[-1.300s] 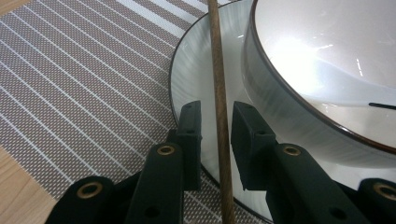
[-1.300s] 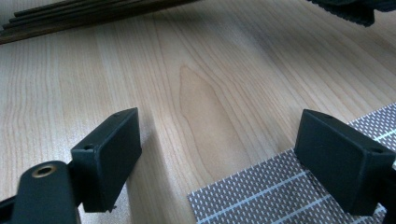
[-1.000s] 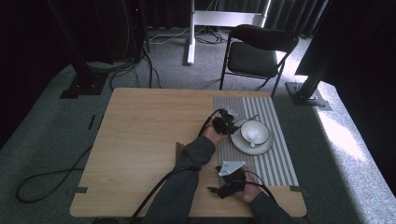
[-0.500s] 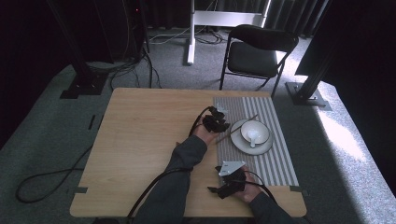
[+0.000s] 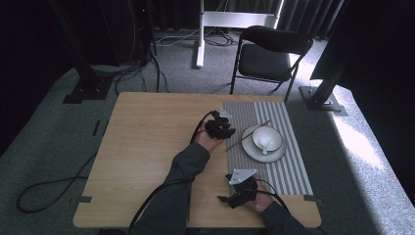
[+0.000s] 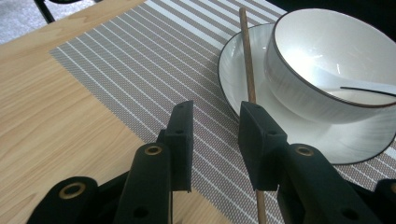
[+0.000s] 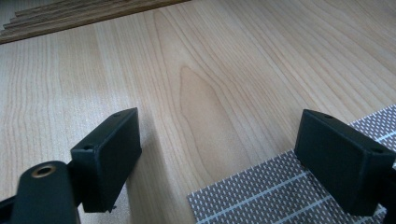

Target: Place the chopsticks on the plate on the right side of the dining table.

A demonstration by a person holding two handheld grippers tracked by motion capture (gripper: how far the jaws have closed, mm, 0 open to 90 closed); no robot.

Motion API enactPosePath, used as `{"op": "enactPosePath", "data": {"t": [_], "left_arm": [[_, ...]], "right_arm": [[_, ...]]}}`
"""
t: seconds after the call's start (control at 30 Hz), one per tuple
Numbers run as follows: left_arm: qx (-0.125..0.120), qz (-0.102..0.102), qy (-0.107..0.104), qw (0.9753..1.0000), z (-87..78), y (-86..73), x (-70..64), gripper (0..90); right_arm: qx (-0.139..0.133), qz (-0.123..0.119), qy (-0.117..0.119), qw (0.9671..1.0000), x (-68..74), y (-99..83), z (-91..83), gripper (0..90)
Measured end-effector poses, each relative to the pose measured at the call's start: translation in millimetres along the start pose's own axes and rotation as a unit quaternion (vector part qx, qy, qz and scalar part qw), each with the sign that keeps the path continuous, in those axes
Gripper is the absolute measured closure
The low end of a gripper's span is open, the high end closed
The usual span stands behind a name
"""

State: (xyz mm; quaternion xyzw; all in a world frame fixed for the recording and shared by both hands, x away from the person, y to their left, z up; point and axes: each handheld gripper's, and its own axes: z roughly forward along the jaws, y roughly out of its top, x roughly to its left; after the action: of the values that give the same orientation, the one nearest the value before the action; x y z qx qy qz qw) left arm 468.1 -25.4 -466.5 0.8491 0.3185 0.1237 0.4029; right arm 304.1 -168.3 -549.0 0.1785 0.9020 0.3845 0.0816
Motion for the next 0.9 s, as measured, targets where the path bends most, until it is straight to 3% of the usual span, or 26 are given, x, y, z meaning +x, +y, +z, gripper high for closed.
{"op": "enactPosePath", "data": {"t": [0.9], "left_arm": [[-0.02, -0.017, 0.006, 0.9996, -64.9, -29.0, 8.6, 63.0]], "right_arm": [[0.0, -0.002, 0.003, 1.0, -0.5, 0.2, 0.1, 13.6]]}}
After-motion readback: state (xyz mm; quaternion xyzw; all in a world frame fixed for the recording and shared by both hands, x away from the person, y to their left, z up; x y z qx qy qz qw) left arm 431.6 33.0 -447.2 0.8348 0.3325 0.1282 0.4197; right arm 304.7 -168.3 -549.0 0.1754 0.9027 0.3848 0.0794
